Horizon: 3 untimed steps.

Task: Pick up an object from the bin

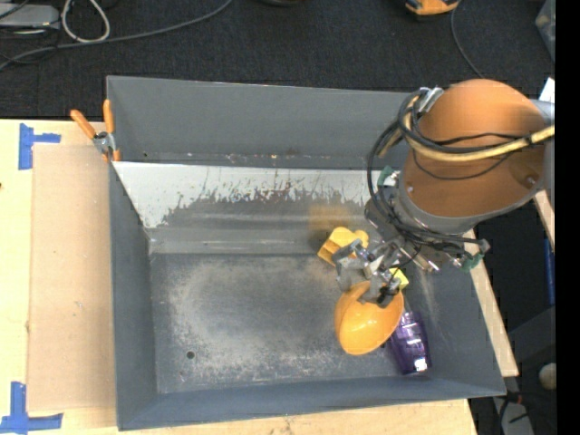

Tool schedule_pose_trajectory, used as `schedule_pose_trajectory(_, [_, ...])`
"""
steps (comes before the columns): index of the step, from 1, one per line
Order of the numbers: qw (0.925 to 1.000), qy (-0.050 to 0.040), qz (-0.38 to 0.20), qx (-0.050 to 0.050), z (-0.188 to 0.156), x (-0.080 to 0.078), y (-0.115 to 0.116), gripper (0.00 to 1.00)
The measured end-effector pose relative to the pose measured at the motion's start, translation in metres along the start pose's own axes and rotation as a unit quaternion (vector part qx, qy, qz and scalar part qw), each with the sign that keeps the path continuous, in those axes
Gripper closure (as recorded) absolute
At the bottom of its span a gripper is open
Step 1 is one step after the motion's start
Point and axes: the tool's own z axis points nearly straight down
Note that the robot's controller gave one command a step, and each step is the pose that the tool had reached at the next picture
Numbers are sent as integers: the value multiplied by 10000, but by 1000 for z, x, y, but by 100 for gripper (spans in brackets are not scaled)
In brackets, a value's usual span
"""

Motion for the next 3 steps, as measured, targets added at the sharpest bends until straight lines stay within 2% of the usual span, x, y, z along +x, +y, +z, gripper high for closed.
schedule_pose_trajectory(1, [9978,-7,-658,12,35,-14,9,100])
schedule_pose_trajectory(2, [9985,3,-556,-2,37,5,28,100])
schedule_pose_trajectory(3, [9842,-2,-1768,-3,51,4,36,100])
